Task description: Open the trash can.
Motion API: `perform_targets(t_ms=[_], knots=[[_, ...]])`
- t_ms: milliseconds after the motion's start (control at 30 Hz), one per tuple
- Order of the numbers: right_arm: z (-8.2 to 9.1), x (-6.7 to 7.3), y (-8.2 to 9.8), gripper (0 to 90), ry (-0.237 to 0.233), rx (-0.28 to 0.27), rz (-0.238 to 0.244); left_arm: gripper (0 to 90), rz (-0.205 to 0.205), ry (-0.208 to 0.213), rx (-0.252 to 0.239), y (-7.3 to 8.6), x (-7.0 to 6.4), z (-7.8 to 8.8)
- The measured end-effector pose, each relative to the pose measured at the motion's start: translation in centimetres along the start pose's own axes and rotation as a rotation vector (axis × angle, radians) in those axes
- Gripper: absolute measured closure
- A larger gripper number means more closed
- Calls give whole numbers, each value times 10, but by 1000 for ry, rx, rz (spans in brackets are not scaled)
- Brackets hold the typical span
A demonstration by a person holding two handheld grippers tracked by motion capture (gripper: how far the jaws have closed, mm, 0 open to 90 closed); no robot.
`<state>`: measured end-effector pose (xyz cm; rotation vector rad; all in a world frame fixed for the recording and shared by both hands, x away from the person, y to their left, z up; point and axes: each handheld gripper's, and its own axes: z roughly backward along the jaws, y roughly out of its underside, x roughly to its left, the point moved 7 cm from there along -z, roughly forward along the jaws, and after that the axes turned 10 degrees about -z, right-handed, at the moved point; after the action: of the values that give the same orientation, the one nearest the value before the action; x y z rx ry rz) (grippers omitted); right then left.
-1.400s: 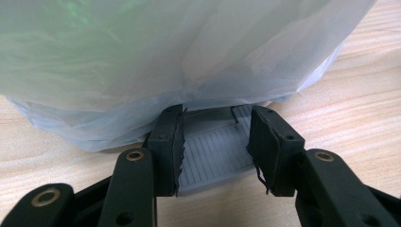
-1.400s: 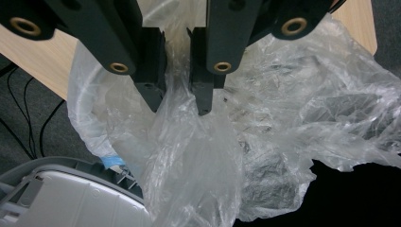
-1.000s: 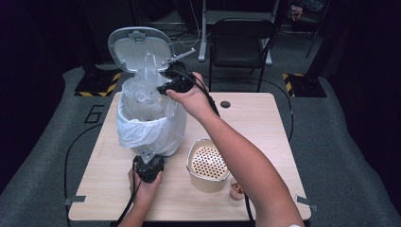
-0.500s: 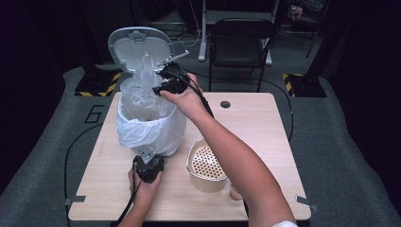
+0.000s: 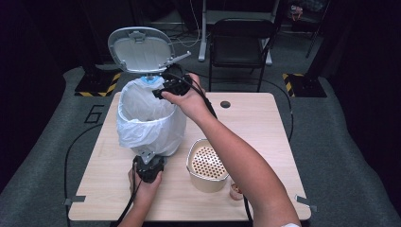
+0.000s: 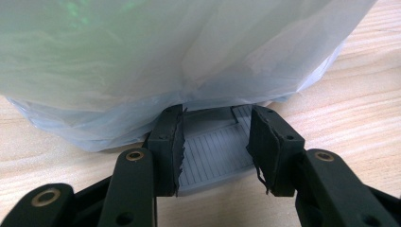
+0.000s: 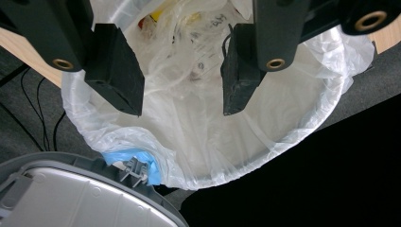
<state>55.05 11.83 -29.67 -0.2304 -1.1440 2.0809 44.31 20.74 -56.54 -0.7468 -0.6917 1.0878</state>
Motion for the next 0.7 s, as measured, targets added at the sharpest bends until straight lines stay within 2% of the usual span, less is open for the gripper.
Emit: perform_targets(t_ms=[333,433,700], knots=[[11,-4,4,491,3,1,6,555,1,-10,-18,-1,0,-1],[18,-9,4,490,8,-14,24,555,2,-12,-20,-1,0,-1],[38,-23,14,498,30,-18,24,555,3,-11,-19,-1,0,-1]])
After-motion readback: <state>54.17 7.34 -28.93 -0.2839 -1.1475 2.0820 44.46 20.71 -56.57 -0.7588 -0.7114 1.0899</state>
